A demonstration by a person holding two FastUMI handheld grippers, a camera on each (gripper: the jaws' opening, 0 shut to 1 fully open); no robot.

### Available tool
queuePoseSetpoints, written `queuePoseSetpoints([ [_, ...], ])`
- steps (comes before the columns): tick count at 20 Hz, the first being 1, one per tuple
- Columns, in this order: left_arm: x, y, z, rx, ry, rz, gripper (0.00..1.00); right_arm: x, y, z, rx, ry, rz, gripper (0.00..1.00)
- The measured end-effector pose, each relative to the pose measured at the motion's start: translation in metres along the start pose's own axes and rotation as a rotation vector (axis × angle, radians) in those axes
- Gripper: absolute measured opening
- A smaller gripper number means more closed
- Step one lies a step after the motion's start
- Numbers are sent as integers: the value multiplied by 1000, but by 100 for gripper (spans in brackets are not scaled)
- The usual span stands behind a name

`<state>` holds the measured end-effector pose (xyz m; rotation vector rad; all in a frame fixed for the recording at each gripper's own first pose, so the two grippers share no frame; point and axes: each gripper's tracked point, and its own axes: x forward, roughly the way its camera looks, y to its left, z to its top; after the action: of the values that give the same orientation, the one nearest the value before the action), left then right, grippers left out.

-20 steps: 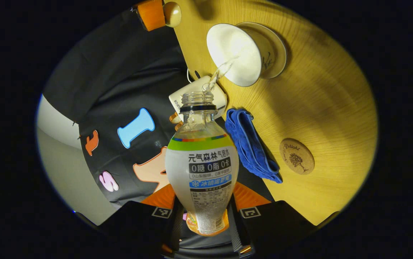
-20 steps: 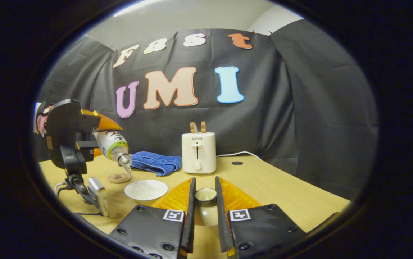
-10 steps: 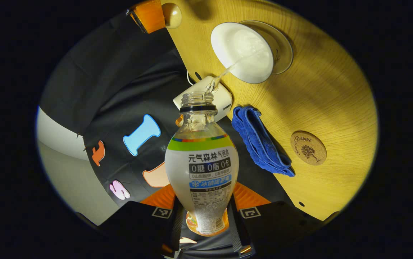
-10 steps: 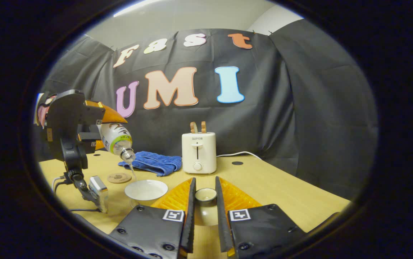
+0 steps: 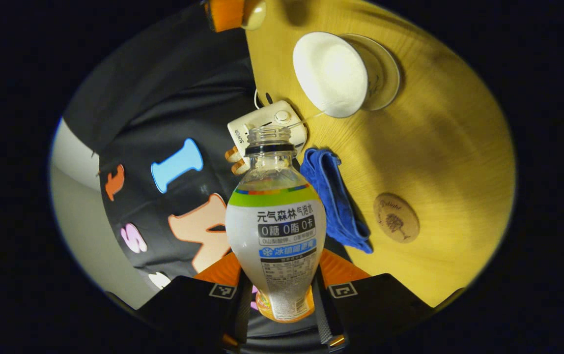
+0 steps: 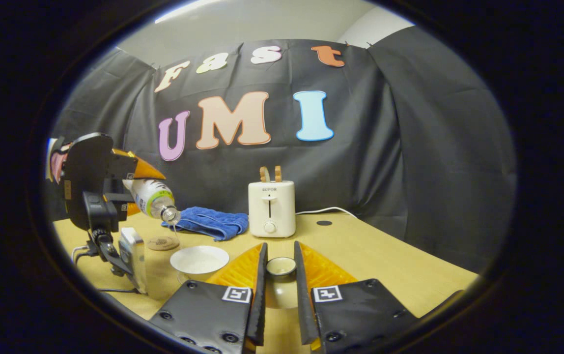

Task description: Open the teacup lid with one hand, grasp the water bottle and pour water into the teacup with the other hand; after pouring, place the water bottle on the coaster and then close the teacup lid.

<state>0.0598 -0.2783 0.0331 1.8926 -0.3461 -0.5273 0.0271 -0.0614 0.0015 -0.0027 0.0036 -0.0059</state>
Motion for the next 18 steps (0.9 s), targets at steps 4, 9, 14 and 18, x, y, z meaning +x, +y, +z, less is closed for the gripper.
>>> queuePoseSetpoints([
  [4,-6,-26,10,-352,-32,-75,53,0,0,0,0,0,0,31],
  [9,-9,-38,20,-773,-67,-132,52,0,0,0,0,0,0,31],
  [14,-27,-13,9,-1194,-127,-59,52,1,1,0,0,-2,7,31],
  [18,-20,-5,-6,-1563,-175,-35,52,0,1,0,-1,0,7,31],
])
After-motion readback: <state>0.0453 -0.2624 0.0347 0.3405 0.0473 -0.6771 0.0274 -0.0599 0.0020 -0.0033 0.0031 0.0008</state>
